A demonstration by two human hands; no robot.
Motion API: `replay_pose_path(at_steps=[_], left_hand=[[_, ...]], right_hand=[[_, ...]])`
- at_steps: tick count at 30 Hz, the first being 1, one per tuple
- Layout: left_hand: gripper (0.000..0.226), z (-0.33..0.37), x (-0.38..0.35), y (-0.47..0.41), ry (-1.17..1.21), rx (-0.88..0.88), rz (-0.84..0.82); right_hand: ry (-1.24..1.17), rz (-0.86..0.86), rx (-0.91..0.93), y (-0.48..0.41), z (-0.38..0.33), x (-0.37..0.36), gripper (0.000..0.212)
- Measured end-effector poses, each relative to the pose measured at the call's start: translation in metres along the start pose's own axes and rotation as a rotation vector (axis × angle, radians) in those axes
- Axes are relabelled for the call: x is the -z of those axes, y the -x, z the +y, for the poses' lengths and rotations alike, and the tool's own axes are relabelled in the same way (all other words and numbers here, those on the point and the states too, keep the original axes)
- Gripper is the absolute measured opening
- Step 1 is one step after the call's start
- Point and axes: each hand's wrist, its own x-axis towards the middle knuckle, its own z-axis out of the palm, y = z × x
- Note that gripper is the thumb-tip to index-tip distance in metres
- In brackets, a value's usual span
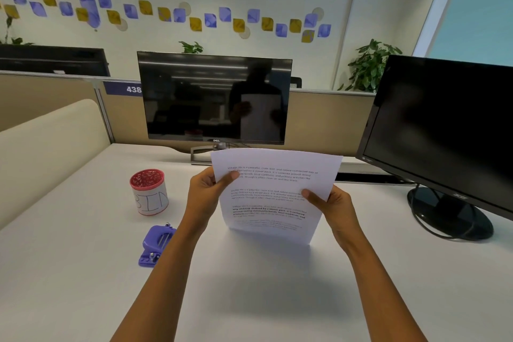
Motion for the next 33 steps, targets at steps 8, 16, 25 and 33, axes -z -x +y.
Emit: replay_pose_path(at_steps=[8,16,25,33], left_hand=[[0.014,0.008,0.0,-0.004,0.029,-0.044,-0.029],[0.016,-0.007,-0.004,0.003,0.027,0.044,-0.063],[0.01,-0.005,0.002,-0.005,0.469,0.192,0.242],[0.011,-0.014,-0.014,0.003,0.815,0.344,0.36]], right_hand=[[-0.054,-0.007,0.027,-0.006,-0.007,0.005,0.022],[-0.004,0.001,-0.031,-0.005,0.007,0.008,0.018],[-0.065,0.065,-0.185,-0.002,0.036,0.037,0.019],[-0.669,0.14,-0.316,0.004,0.048,0.015,0.054]])
